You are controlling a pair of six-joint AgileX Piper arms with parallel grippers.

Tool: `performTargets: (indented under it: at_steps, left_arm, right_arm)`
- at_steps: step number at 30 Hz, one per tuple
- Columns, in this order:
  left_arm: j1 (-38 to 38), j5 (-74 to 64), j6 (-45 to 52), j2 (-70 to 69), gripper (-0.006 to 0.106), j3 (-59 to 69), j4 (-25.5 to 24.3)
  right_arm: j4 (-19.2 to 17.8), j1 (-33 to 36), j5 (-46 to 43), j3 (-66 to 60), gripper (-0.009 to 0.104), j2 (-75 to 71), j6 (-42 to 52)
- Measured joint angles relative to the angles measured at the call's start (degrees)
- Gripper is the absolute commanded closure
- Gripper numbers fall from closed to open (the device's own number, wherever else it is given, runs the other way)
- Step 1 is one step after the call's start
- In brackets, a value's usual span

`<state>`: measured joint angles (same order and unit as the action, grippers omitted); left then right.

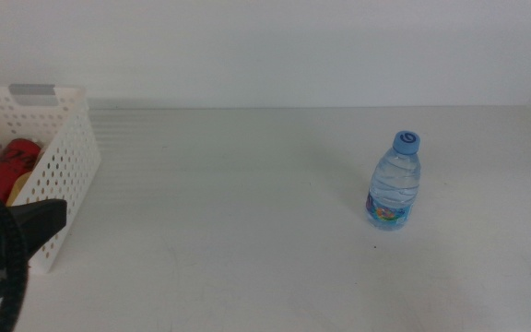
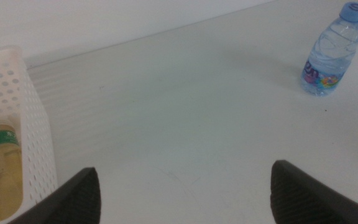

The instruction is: Use arms to grab the bottles and put them into the dustbin to the left of the table.

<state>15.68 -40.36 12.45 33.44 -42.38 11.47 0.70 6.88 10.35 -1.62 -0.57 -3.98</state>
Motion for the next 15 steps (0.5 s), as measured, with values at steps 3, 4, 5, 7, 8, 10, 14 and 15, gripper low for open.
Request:
performTargets:
  at_steps: [3, 4, 5, 7, 8, 10, 14, 15]
  left_arm:
    - [0.00, 0.00, 0.00, 0.00, 0.010, 0.00, 0.00]
    - [0.00, 0.00, 0.00, 0.00, 0.010, 0.00, 0.00]
    - [0.00, 0.00, 0.00, 0.00, 0.010, 0.00, 0.00]
    - [0.00, 0.00, 0.00, 0.00, 0.010, 0.00, 0.00]
    - [0.00, 0.00, 0.00, 0.00, 0.010, 0.00, 0.00]
    - [0.00, 0.00, 0.00, 0.00, 0.010, 0.00, 0.00]
    - [0.00, 0.00, 0.00, 0.00, 0.010, 0.00, 0.00]
    - [0.00, 0.00, 0.00, 0.00, 0.010, 0.00, 0.00]
  right_arm:
    - [0.33, 0.00, 1.66, 1.87, 0.023, 0.96, 0.00]
    - [0.40, 0.00, 1.80, 3.36, 0.023, 2.16, 0.00]
    - [0.44, 0.00, 1.85, 5.11, 0.023, 3.68, 0.00]
    - [0.44, 0.00, 1.69, 8.45, 0.023, 6.88, 0.00]
    - [0.14, 0.00, 1.58, 10.22, 0.023, 8.82, 0.00]
    - [-0.70, 0.00, 1.37, 13.10, 0.023, 12.50, 0.00]
    - [-2.34, 0.00, 0.07, 17.63, 0.023, 20.35, 0.00]
    - [-2.46, 0.00, -0.86, 18.40, 0.023, 22.29, 0.00]
